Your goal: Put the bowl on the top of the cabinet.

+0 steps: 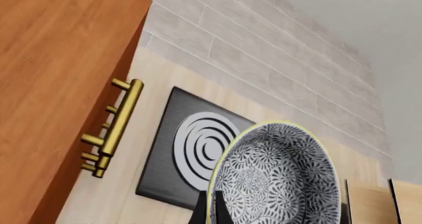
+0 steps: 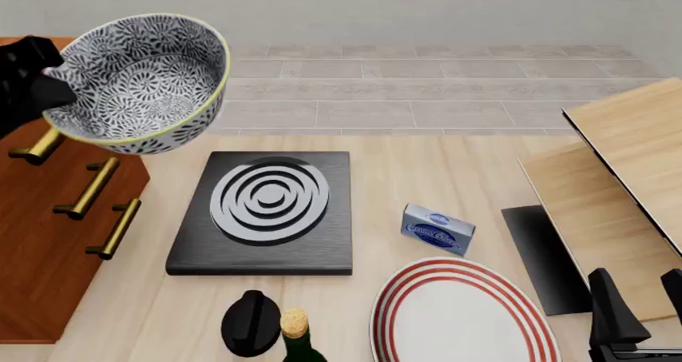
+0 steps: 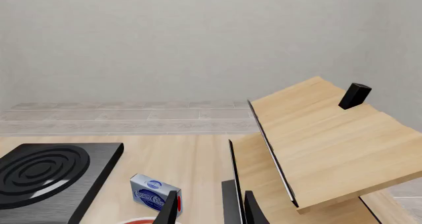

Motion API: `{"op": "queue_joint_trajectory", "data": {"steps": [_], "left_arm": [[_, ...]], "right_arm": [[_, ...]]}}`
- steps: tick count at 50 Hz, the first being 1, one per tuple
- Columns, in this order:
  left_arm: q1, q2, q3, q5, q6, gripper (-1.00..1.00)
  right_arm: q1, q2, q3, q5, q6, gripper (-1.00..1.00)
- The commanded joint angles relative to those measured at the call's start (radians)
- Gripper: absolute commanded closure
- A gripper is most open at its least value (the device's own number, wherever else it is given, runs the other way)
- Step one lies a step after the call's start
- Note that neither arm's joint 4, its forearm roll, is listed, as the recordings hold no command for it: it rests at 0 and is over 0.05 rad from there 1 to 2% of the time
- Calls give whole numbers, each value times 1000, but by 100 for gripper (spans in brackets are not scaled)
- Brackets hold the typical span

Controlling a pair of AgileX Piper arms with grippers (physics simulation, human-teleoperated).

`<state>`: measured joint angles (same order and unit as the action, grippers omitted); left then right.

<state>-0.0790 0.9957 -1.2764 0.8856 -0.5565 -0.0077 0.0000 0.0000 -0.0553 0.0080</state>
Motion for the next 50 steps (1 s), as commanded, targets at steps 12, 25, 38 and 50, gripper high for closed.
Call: {"op": "queue_joint_trajectory", "data": {"steps": [12, 25, 38, 50], "left_arm": [[23, 122, -134, 95, 84, 100], [45, 166, -112, 94, 67, 100], [29, 187, -96, 82, 35, 100], [31, 190, -106, 85, 12, 100]], "right_arm": [[0, 0, 0, 0, 0, -100], [0, 0, 0, 0, 0, -100], [0, 0, 0, 0, 0, -100], [0, 0, 0, 0, 0, -100]]}}
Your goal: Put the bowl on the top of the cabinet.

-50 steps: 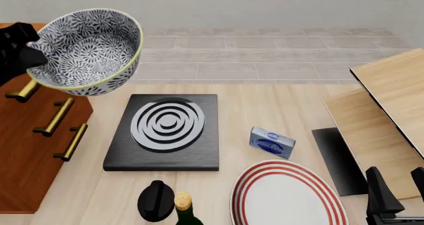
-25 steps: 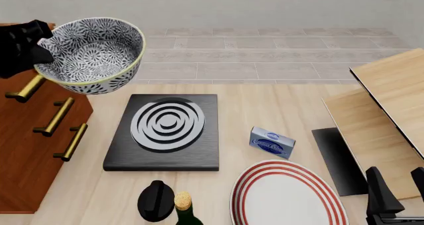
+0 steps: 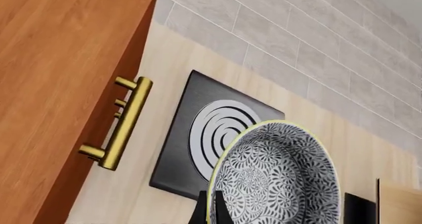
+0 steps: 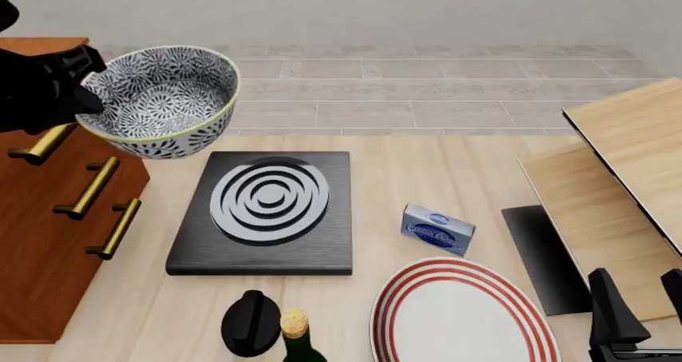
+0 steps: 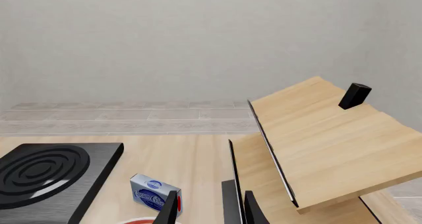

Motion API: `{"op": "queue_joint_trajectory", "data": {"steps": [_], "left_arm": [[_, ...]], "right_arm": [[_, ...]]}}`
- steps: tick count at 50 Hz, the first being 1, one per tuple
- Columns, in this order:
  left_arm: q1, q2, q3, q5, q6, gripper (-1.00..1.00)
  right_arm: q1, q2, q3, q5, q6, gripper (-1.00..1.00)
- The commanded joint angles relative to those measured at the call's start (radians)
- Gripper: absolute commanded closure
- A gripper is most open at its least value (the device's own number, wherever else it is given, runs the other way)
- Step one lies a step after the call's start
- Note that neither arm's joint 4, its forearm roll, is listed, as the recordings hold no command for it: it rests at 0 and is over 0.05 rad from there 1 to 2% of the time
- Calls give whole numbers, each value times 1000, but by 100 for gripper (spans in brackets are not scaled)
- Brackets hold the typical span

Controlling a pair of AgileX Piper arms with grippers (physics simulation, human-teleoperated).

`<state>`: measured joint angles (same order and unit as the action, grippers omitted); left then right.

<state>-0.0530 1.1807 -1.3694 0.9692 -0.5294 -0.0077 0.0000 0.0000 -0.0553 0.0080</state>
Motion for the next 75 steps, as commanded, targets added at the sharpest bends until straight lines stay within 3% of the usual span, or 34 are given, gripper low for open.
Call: {"op": "queue_joint_trajectory", "data": {"steps": [1, 22, 44, 75], "left_arm": [[5, 6, -15, 2, -18, 100], [79, 30, -100, 46, -14, 100], [192, 51, -265, 139, -11, 100], [316, 68, -349, 192, -70, 100]], "right_arm": [[0, 0, 0, 0, 0, -100], [0, 0, 0, 0, 0, -100], [0, 0, 0, 0, 0, -100], [0, 0, 0, 0, 0, -100]]}}
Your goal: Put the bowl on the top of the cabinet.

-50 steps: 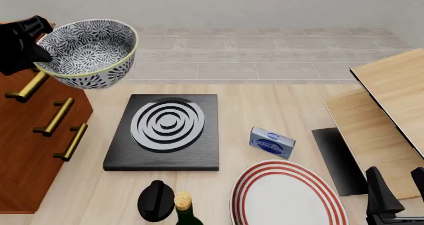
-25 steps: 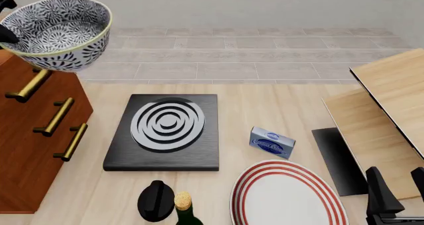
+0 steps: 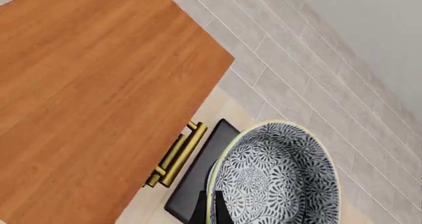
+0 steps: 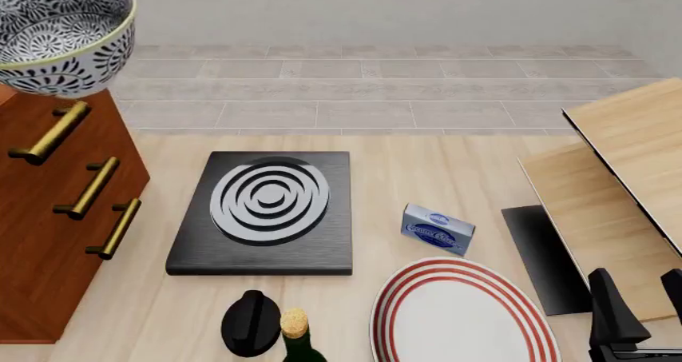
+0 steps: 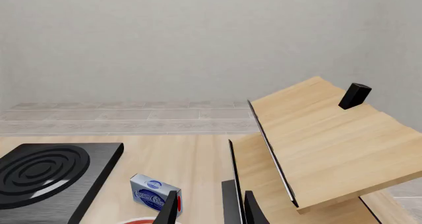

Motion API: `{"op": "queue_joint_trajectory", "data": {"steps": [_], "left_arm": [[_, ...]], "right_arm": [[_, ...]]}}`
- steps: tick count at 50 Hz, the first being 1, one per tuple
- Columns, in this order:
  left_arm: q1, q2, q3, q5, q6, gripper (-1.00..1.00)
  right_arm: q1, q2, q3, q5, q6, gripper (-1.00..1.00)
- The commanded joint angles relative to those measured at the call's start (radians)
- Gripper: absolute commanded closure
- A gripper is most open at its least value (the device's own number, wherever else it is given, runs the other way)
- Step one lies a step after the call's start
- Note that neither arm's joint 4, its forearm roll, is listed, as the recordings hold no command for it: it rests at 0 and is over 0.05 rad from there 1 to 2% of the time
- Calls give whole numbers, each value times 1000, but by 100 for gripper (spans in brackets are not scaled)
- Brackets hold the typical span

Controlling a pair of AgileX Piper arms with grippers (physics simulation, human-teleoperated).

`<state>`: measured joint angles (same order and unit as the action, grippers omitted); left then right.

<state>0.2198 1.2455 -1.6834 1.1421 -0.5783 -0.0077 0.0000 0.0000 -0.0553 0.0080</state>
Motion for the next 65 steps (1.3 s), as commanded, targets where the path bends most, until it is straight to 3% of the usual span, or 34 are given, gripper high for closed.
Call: {"op": "queue_joint_trajectory", "data": {"steps": [1, 30, 65], "left_arm": [[49, 1, -44, 24, -25, 100], [191, 37, -129, 64, -49, 100], [333, 32, -88, 52, -49, 100]], "right_arm": [[0, 0, 0, 0, 0, -100], [0, 0, 0, 0, 0, -100], [0, 0, 0, 0, 0, -100]]}}
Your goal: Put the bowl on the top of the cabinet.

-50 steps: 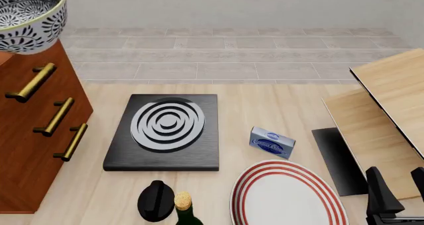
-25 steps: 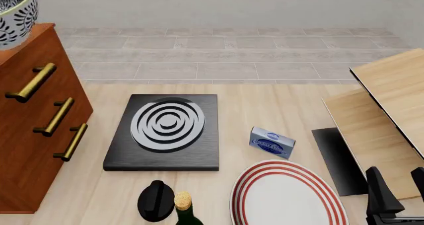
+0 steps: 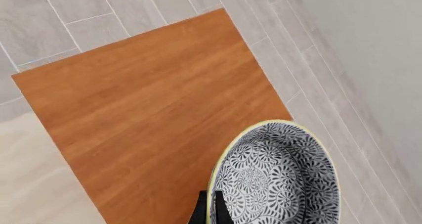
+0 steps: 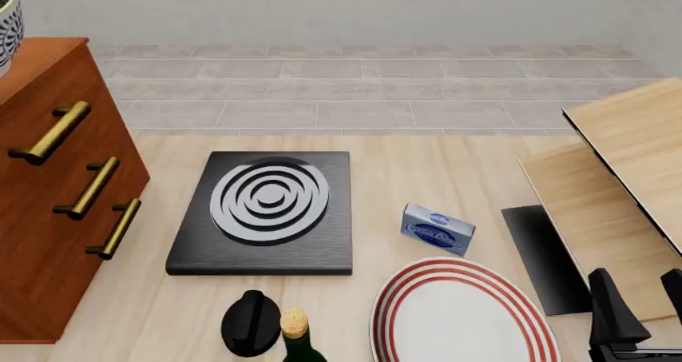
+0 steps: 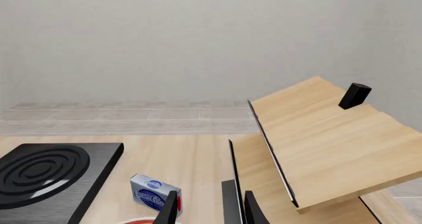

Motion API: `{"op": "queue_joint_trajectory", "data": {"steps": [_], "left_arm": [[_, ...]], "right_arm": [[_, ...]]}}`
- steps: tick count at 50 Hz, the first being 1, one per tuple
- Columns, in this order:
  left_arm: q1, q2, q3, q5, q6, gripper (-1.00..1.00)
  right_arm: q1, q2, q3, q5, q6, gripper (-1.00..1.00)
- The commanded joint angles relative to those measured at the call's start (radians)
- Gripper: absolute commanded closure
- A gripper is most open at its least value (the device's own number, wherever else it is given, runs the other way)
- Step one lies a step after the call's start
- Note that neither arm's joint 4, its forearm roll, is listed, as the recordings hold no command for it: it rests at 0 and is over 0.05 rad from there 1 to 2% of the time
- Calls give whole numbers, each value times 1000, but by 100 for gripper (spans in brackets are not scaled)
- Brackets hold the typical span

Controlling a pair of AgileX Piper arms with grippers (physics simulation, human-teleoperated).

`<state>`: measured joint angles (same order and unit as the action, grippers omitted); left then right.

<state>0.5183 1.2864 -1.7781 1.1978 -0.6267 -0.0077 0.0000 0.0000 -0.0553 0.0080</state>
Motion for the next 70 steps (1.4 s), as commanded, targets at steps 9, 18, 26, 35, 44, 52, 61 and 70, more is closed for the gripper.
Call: {"op": "queue_joint_trajectory", "data": {"steps": [9, 18, 26, 35, 44, 52, 61, 70], "left_arm": [[61, -9, 29, -14, -5, 100], [86, 1, 24, -16, -9, 100], [109, 6, 38, -29, -10, 100], [137, 17, 53, -44, -6, 100], [173, 25, 76, -64, 7, 100], [191, 32, 117, -92, 10, 100], [199, 35, 142, -110, 8, 100], [197, 35, 169, -124, 4, 100]], "right_arm": [[0, 0, 0, 0, 0, -100], [0, 0, 0, 0, 0, -100], [0, 0, 0, 0, 0, -100], [0, 0, 0, 0, 0, -100], [0, 0, 0, 0, 0, -100], [0, 0, 0, 0, 0, -100], [0, 0, 0, 0, 0, -100], [0, 0, 0, 0, 0, -100]]}}
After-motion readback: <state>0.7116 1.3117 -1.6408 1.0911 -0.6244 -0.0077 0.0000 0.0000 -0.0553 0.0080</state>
